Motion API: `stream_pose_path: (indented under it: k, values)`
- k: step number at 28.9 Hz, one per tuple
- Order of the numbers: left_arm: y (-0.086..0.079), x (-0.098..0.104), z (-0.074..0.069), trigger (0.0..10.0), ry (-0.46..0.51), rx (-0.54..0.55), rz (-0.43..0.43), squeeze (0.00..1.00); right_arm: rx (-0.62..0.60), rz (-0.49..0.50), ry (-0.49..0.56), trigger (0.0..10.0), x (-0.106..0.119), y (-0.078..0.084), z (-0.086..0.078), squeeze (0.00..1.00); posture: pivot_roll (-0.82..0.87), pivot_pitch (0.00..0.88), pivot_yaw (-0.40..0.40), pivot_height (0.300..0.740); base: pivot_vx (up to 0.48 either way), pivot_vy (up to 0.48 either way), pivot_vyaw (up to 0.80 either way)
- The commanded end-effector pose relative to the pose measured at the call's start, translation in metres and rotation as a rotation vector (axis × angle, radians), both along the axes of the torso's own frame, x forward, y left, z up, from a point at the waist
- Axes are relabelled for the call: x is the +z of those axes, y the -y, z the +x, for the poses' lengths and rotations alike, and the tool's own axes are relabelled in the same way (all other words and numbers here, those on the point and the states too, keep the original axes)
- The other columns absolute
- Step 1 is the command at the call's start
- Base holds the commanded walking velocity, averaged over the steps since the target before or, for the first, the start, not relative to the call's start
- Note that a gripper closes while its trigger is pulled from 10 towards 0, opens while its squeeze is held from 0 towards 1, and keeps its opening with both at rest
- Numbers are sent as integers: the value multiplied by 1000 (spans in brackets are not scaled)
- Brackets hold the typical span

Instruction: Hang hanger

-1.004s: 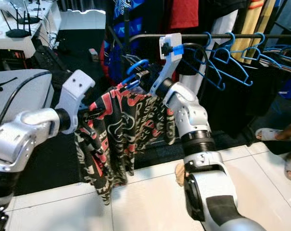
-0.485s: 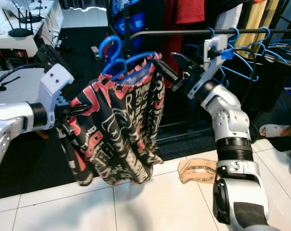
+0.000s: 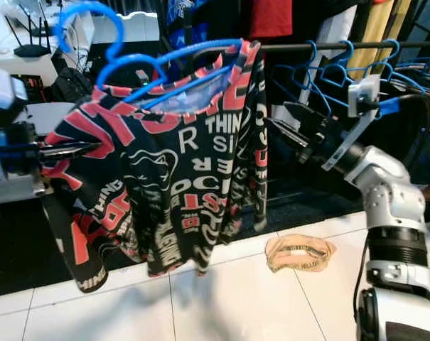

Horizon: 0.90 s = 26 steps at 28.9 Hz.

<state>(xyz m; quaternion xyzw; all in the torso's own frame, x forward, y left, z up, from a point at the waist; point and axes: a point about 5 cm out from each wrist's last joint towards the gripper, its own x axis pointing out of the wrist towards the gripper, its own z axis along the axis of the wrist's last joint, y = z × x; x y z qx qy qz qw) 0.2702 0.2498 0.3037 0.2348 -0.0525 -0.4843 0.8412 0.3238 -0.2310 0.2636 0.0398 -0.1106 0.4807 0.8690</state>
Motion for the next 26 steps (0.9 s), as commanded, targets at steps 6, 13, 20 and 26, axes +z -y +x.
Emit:
stream_pose_path:
  k: [6, 13, 20, 26]
  values:
    - [0, 10, -7, 10000, 25, -86, 20, 0, 122, -51, -31, 10000, -7, -9, -9, 0, 40, 0, -22, 740, 0, 0, 0]
    - [9, 6, -8, 10000, 11, -171, 15, 0, 193, -50, -38, 10000, -4, -18, -12, 0, 39, 1, -22, 740, 0, 0, 0]
    - [8, 6, -9, 10000, 5, -198, 19, 0, 230, -40, -53, 0, -5, -23, -13, 0, 42, 4, -22, 740, 0, 0, 0]
    - [-27, -10, -11, 10000, -90, -107, 78, 0, 196, 12, -16, 0, 8, -15, -15, 0, 36, 15, -19, 740, 0, 0, 0]
